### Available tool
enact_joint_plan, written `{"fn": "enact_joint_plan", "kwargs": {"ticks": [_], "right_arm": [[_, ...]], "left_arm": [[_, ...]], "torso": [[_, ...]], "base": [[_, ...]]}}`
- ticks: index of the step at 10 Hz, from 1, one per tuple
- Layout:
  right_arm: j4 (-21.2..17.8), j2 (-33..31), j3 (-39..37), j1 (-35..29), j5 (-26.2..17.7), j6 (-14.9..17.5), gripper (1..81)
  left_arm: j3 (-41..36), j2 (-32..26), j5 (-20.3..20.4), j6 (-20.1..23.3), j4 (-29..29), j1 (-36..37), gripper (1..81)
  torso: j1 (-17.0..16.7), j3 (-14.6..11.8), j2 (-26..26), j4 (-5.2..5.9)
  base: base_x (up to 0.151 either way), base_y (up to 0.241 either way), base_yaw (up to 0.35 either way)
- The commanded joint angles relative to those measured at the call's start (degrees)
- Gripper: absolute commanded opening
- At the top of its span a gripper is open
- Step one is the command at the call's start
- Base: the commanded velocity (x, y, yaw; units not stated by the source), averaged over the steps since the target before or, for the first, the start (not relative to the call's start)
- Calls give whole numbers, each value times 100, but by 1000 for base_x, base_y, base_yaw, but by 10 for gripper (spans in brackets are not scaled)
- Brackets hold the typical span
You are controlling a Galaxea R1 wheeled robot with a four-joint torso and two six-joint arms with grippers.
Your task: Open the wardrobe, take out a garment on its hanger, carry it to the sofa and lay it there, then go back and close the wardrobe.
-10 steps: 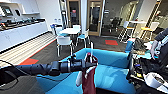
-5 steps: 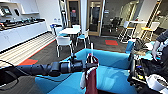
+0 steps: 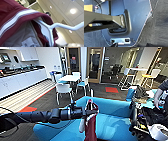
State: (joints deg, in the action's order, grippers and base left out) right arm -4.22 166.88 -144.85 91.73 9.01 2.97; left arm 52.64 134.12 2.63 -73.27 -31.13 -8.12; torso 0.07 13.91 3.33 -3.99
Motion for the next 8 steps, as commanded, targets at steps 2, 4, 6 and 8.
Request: {"fn": "enact_joint_plan", "kwargs": {"ticks": [2,4,6,8], "right_arm": [[79,-29,2,-45,-356,19,811],[114,-29,10,-53,-295,19,811],[149,-38,10,-54,-250,19,811],[158,-38,10,-54,-250,19,811]], "left_arm": [[-201,-8,589,102,-165,948,10],[-192,28,545,102,-165,948,10],[-62,132,545,102,-156,948,10],[177,344,598,102,-121,1018,10]], "torso": [[2,0,-2,0],[-2,537,-2,0],[-7,738,0,0],[-7,579,-2,0]], "base": [[0,0,0],[0,0,0],[0,0,0],[0,0,0]]}}
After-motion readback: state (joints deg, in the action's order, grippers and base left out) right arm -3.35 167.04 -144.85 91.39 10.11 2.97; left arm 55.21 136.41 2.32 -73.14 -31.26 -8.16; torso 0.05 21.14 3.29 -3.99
